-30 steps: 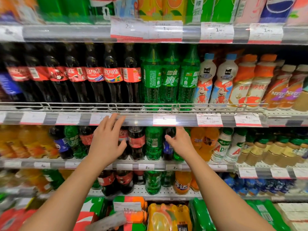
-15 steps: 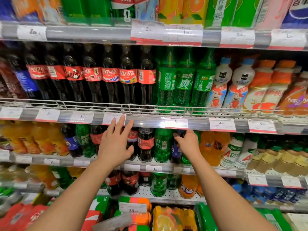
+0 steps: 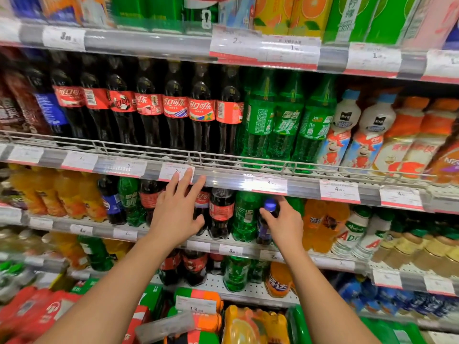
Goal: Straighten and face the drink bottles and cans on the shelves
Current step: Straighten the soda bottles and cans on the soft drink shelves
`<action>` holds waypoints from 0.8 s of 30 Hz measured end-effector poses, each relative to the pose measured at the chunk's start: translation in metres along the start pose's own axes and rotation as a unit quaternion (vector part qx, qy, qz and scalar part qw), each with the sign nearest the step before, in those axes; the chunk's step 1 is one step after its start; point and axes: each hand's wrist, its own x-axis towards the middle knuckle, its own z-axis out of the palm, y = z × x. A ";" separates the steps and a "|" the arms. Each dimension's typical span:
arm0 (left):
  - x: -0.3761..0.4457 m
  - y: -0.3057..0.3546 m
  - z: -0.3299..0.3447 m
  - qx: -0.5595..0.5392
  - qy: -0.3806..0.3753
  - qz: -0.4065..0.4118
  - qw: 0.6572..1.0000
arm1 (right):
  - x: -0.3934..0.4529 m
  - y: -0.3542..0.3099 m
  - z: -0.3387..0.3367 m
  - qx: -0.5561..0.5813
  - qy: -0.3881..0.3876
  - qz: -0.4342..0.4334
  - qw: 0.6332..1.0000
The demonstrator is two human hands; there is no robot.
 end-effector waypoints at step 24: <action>-0.041 -0.183 0.039 -0.308 0.018 -0.242 0.920 | -0.135 -0.057 0.039 0.608 -0.001 0.192 0.770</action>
